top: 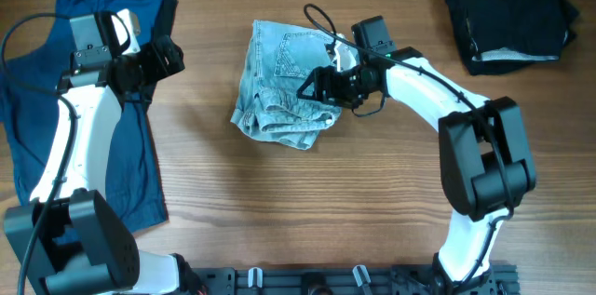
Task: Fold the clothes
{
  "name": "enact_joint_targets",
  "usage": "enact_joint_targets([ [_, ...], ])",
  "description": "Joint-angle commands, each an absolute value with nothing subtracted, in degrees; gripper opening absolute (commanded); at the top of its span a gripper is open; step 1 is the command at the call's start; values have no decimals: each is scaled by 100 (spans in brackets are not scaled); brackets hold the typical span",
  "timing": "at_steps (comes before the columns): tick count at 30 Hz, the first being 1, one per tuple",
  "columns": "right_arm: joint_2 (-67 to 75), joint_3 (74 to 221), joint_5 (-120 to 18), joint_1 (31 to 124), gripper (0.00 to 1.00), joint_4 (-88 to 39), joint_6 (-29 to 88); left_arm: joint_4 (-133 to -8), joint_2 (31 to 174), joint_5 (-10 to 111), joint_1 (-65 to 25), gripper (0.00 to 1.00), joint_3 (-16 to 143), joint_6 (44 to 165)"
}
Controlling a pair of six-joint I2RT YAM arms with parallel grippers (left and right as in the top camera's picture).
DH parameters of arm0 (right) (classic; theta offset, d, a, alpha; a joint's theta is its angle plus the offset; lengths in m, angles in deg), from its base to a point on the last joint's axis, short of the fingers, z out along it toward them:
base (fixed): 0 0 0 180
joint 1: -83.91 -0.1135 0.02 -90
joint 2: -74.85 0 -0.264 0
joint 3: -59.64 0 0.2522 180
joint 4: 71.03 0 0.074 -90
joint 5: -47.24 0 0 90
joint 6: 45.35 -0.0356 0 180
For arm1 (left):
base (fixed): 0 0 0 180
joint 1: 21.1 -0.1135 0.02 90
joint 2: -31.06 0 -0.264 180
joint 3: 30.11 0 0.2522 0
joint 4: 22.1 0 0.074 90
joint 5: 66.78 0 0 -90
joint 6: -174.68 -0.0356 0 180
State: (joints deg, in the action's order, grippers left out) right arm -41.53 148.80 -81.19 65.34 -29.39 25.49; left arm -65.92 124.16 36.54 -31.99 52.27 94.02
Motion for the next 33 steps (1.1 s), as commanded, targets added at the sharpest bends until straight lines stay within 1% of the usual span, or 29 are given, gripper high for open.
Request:
enact_joint_targets([
  [1, -4927, 14830, -6506, 6766, 77, -3018, 3111, -6627, 12344, 3645, -3219, 100, 5234, 9459],
  [4, -4988, 14830, -6132, 7092, 77, -3144, 3148, -6625, 12344, 3647, -3219, 100, 5234, 9457],
  [10, -4988, 15112, -5636, 7887, 77, -3426, 3769, -6623, 12344, 3737, -3201, 100, 5234, 9459],
  [11, -4988, 15350, -5575, 8010, 82, -3271, 3742, -6621, 12344, 3774, -3164, 100, 5234, 9457],
  [13, -4975, 15835, -5929, 8086, 92, -2620, 3581, -6623, 12344, 3772, -3081, 100, 5234, 9454],
  [14, -4962, 16222, -6135, 8095, 98, -2115, 3362, -6619, 12344, 3772, -3035, 100, 5234, 9454],
  [16, -4850, 16821, -6390, 8093, 99, -1357, 2870, -6586, 12344, 3772, -2961, 100, 5234, 9454],
  [18, -4560, 17286, -6672, 8086, 100, -705, 2031, -6557, 12344, 3772, -2937, 100, 5234, 9454],
  [20, -4042, 17380, -6814, 8086, 100, -292, 525, -6560, 12344, 3772, -2935, 100, 5234, 9454],
  [21, -3917, 17380, -6832, 8080, 100, -181, 77, -6555, 12344, 3772, -2935, 100, 5234, 9454],
  [22, -3799, 17380, -6771, 8054, 100, 14, -625, -6535, 12344, 3772, -2935, 100, 5234, 9454],
  [23, -3722, 17380, -6559, 7986, 100, 313, -1615, -6498, 12344, 3772, -2935, 100, 5234, 9457],
  [25, -3744, 17321, -6132, 7780, 100, 796, -2966, -6450, 12344, 3774, -2935, 100, 5234, 9457],
  [27, -3746, 16948, -5955, 7424, 98, 803, -4021, -6431, 12344, 3772, -2932, 100, 5234, 9457],
  [29, -3746, 16360, -5499, 6856, 94, 359, -4911, -6428, 12344, 3772, -2935, 100, 5234, 9454],
  [31, -3746, 15933, -5101, 6552, 92, -198, -5330, -6431, 12344, 3774, -2930, 100, 5234, 9457],
  [33, -3746, 15616, -4727, 6447, 92, -983, -5344, -6431, 12344, 3772, -2919, 100, 5234, 9457],
])
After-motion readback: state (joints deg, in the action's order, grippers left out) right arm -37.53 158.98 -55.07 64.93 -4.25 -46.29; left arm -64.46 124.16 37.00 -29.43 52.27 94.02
